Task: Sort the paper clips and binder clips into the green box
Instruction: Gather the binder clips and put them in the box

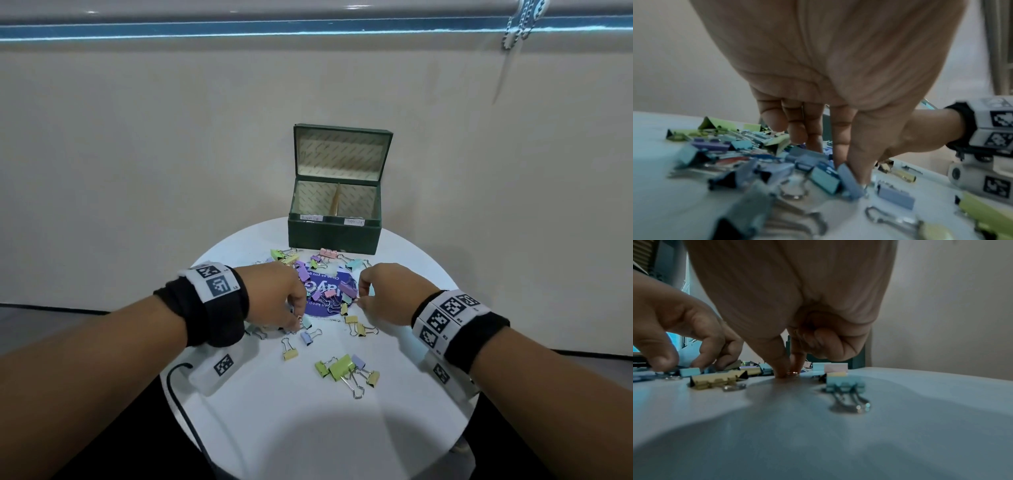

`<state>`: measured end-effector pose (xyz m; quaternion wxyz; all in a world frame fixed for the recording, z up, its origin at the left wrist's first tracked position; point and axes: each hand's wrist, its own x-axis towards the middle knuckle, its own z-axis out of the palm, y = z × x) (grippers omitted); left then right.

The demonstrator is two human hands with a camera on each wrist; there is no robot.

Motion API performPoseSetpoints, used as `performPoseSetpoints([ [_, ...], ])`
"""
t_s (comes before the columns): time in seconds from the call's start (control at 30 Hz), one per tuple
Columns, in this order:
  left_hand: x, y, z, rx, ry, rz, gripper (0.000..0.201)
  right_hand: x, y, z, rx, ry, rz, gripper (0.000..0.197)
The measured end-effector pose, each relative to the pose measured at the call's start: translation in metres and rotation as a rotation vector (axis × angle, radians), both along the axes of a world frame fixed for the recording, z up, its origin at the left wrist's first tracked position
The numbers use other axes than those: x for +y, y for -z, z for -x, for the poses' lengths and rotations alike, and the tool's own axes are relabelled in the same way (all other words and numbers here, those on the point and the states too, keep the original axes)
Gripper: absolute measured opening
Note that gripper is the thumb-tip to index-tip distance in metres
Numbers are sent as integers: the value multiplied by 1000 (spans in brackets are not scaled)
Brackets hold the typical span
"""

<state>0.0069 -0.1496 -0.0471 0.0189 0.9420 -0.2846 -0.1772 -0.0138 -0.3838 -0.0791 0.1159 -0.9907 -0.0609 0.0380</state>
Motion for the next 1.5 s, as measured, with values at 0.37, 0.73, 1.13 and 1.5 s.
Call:
performPoseSetpoints([
  [0.37,13,-20,-12,60,-254,424,8,-3,-3,3,2,62,14,12],
  [0.73,-4,-18,-2,-141,-107,163,18,-5,-8,0,-34,73,-73,18],
  [1.13,-37,-3,21,-269,124,-73,20,-8,-9,4,77,84,27,10],
  [1.5,15,-44,-8,-117,-348,457,10,-10,-8,5,116,44,8,9],
])
